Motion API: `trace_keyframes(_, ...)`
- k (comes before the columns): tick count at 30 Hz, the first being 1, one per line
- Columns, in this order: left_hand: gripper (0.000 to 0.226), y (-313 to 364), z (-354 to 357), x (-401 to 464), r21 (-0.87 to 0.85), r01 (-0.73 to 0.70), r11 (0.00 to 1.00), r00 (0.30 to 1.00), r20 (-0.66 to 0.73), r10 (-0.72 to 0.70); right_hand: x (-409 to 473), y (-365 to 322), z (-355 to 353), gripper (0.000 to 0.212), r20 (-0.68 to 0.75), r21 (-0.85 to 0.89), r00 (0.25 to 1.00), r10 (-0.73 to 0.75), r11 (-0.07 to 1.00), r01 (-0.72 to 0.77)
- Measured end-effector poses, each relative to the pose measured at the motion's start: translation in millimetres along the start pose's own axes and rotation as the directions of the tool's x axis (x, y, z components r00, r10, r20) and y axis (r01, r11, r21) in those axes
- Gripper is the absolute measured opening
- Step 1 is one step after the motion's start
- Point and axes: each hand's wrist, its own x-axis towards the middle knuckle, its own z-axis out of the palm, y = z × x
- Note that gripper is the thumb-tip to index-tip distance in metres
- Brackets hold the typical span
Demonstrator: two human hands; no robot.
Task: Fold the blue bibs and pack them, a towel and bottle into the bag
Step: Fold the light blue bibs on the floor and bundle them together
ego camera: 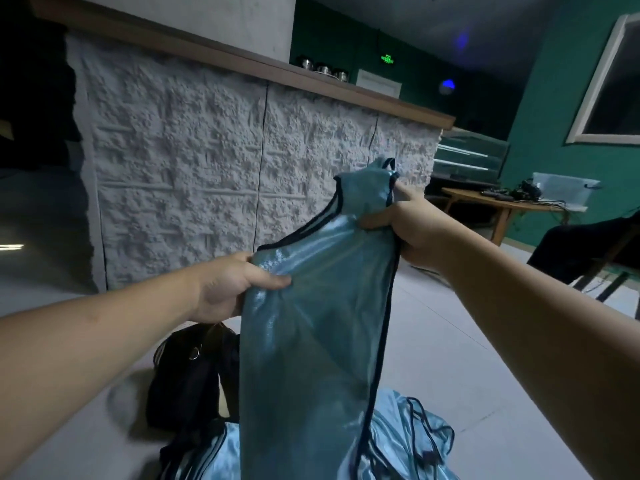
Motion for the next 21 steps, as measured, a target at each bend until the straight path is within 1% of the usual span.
trace_keyframes(2, 0.093, -1, -3, -1, 0.002, 0.000, 1.000, 1.000, -0.022, 0.000, 2, 3, -4, 0.059, 0.005, -0.046, 1.000, 0.006, 0.999, -0.006)
trace_keyframes(3, 0.094, -1, -3, -1, 0.001, 0.004, 1.000, 1.000, -0.028, -0.004, 4, 5, -6, 0.066, 0.004, -0.052, 1.000, 0.017, 0.999, -0.017)
trace_keyframes(5, 0.084, 1, -4, -3, 0.007, 0.034, 0.999, 0.999, -0.005, -0.034, 6, 9, -9, 0.081, 0.010, -0.027, 0.999, 0.036, 0.999, -0.035)
trace_keyframes(6, 0.079, 3, -4, -4, 0.006, 0.060, 0.998, 0.998, 0.025, -0.060, 6, 10, -10, 0.080, 0.016, -0.003, 0.999, 0.040, 0.999, -0.040)
trace_keyframes(9, 0.065, 6, -5, -6, -0.108, 0.103, 0.989, 0.991, 0.098, -0.093, 8, 13, -13, 0.061, -0.022, 0.063, 0.999, 0.043, 0.997, -0.042)
trace_keyframes(11, 0.063, 9, -4, -6, -0.191, 0.102, 0.976, 0.990, 0.113, -0.082, 10, 16, -16, 0.048, -0.062, 0.098, 0.995, 0.072, 0.993, -0.066)
trace_keyframes(13, 0.058, 15, 0, -5, -0.233, 0.092, 0.968, 0.989, 0.132, -0.062, 14, 23, -17, 0.038, -0.081, 0.129, 0.991, 0.104, 0.987, -0.093)
trace_keyframes(14, 0.055, 18, 2, -4, -0.238, 0.087, 0.967, 0.989, 0.137, -0.055, 15, 27, -16, 0.041, -0.091, 0.183, 0.990, 0.110, 0.979, -0.092)
trace_keyframes(15, 0.053, 21, 5, -3, -0.243, 0.080, 0.967, 0.990, 0.130, -0.049, 16, 33, -15, 0.055, -0.097, 0.277, 0.989, 0.110, 0.958, -0.079)
trace_keyframes(16, 0.050, 24, 9, -1, -0.252, 0.066, 0.965, 0.994, 0.106, -0.040, 17, 42, -16, 0.077, -0.095, 0.374, 0.990, 0.107, 0.925, -0.064)
trace_keyframes(17, 0.050, 27, 13, 1, -0.268, 0.043, 0.963, 0.997, 0.073, -0.024, 18, 52, -14, 0.095, -0.082, 0.440, 0.992, 0.092, 0.897, -0.047)
trace_keyframes(18, 0.052, 31, 16, 4, -0.292, 0.015, 0.956, 0.999, 0.038, -0.004, 17, 61, -11, 0.100, -0.050, 0.481, 0.996, 0.070, 0.876, -0.037)
trace_keyframes(19, 0.053, 34, 19, 7, -0.318, -0.013, 0.948, 1.000, 0.003, 0.014, 13, 69, -5, 0.094, -0.009, 0.490, 0.998, 0.067, 0.870, -0.054)
trace_keyframes(21, 0.051, 41, 23, 13, -0.349, -0.068, 0.935, 0.997, -0.066, 0.048, 2, 84, 8, 0.083, 0.058, 0.503, 0.991, 0.118, 0.854, -0.131)
